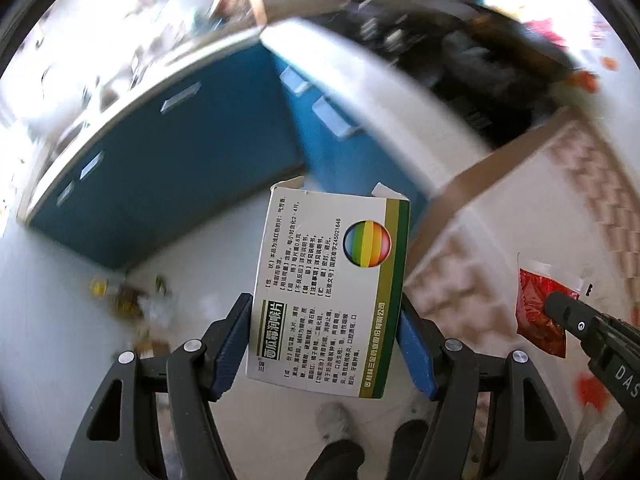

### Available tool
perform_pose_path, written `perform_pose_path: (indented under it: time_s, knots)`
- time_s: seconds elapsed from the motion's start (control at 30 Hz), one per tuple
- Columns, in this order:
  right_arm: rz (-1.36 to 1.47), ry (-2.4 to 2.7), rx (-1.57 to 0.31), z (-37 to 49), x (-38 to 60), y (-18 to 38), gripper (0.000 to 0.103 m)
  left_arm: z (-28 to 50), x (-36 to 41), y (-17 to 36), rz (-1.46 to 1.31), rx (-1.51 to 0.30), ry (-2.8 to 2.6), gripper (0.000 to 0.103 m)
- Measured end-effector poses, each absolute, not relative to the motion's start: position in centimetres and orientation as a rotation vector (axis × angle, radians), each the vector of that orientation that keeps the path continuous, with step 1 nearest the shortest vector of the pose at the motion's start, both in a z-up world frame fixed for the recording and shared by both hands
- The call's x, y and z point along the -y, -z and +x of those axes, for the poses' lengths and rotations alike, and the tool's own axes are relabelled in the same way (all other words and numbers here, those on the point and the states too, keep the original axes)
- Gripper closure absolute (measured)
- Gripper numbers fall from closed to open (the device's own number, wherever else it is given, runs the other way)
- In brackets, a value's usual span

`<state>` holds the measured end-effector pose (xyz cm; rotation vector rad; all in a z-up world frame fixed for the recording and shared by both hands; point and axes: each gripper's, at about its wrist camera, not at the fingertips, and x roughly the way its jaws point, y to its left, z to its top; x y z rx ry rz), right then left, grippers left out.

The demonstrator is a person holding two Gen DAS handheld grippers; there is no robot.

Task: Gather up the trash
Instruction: 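Carry the box and red wrapper to the bin and open both tools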

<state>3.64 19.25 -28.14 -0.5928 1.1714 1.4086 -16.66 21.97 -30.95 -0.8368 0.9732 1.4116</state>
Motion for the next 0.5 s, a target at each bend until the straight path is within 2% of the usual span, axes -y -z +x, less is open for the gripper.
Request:
perform_pose_path:
  time_s: [0.1, 0.37, 0.5]
  knots:
    - [-0.67, -1.433, -1.202, -1.1, -20.5, 32.9, 0.094, -20.9, -22.7, 36.8, -0.924, -1.017, -1.429, 0.037]
    - [-0.9, -1.428, -1.291, -11.8, -23.8, 51.4, 0.094, -28.7, -25.0, 56.4, -1.196, -1.09, -1.381, 0.037]
    - [-0.976, -1.406, -1.331, -14.4, -24.8, 60.6, 0.094, -31.9, -26.1, 66.0, -1.4, -1.047, -1.272, 0.037]
